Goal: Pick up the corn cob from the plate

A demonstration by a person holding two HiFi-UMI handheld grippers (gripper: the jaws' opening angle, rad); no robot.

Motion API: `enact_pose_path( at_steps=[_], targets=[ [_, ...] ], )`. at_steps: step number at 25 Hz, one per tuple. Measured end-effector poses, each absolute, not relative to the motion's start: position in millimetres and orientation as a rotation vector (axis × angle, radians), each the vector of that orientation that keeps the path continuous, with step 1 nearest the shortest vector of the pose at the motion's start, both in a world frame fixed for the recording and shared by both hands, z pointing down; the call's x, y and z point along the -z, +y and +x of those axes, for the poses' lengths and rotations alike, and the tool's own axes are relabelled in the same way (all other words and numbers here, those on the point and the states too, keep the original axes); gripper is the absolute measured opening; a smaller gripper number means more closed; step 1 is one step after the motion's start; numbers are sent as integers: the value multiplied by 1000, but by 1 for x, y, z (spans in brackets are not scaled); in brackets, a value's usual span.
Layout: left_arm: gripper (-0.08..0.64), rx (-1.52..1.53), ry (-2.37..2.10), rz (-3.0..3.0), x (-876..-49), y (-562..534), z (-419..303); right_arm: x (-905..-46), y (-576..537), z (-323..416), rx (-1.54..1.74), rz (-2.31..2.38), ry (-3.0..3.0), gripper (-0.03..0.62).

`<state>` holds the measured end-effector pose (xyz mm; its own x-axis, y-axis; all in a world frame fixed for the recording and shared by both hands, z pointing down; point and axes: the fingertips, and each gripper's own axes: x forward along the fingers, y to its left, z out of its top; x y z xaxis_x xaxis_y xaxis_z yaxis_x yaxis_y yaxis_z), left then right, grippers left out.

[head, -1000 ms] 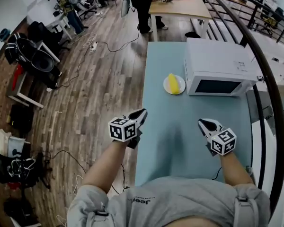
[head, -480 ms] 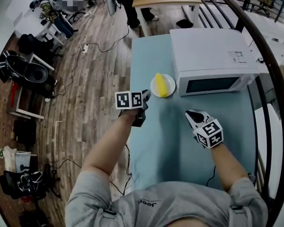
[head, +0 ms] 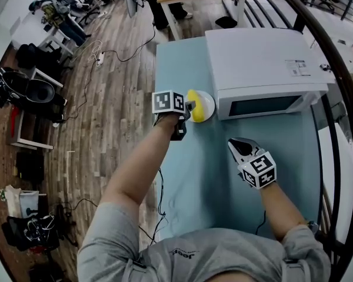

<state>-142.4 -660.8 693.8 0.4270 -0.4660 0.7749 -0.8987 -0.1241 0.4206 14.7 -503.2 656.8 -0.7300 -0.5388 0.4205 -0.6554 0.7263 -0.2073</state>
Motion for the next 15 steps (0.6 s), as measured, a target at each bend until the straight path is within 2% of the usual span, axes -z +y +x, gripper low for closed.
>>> enact_pose_path(
  at_steps=[6, 15],
  targets=[
    [310, -635, -1200, 1667, -723, -682, -135, -662, -505, 15, -519, 933, -2613, 17],
    [377, -737, -1196, 1558, -757, -689, -127, -664, -503, 21, -556, 964, -2612, 17]
  ],
)
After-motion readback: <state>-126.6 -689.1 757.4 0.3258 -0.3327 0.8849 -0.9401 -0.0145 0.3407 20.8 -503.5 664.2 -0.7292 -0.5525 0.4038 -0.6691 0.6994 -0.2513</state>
